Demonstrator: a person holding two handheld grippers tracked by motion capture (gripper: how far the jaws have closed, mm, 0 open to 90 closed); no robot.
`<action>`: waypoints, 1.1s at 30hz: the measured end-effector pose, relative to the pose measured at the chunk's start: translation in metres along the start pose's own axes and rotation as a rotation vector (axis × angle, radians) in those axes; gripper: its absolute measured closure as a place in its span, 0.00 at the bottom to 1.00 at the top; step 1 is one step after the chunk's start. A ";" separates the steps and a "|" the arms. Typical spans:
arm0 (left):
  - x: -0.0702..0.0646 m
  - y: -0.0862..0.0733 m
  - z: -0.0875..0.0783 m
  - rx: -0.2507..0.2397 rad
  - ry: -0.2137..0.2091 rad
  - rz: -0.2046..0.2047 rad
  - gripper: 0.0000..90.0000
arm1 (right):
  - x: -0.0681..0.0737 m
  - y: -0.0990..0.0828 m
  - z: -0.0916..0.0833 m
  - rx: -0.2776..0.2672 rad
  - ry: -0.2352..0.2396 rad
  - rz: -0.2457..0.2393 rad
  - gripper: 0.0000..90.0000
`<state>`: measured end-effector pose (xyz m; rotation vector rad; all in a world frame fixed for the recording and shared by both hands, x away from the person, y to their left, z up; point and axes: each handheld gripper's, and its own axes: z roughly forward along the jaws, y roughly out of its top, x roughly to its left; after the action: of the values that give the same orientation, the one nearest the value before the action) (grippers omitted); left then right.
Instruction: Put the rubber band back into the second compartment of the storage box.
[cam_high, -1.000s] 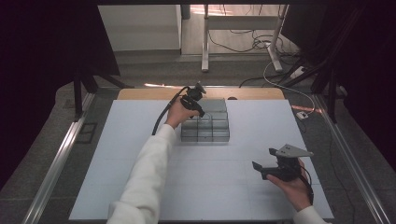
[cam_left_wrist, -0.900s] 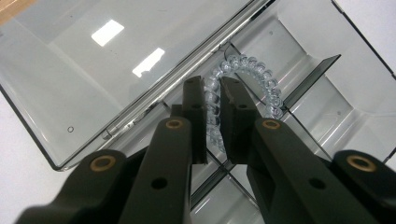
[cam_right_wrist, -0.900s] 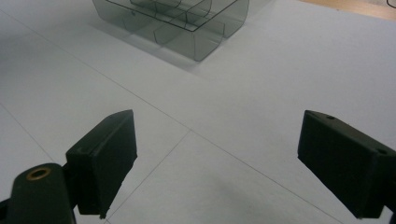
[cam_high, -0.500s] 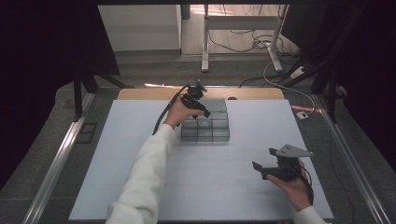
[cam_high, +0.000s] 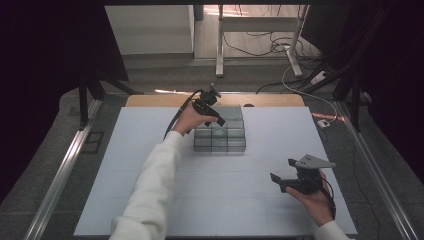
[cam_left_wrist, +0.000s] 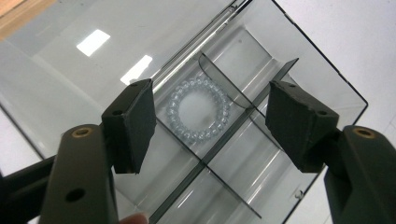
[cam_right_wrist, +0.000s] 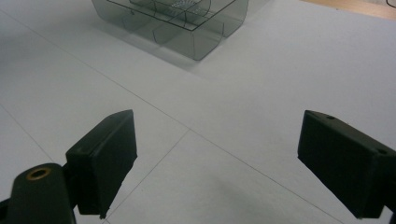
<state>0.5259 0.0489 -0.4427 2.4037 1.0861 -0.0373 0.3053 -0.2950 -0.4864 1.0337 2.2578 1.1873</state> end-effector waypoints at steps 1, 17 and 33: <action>-0.001 0.000 -0.003 0.005 0.007 0.008 0.38 | 0.000 0.000 0.000 0.000 -0.001 0.000 0.14; -0.018 0.013 -0.066 -0.048 0.038 0.099 0.40 | 0.001 0.000 0.001 0.006 0.001 -0.002 0.14; -0.021 -0.009 -0.068 -0.024 0.033 0.126 0.40 | 0.000 -0.001 0.000 0.007 -0.004 0.001 0.14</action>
<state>0.4936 0.0697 -0.3824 2.4539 0.9415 0.0588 0.3054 -0.2952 -0.4873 1.0388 2.2605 1.1780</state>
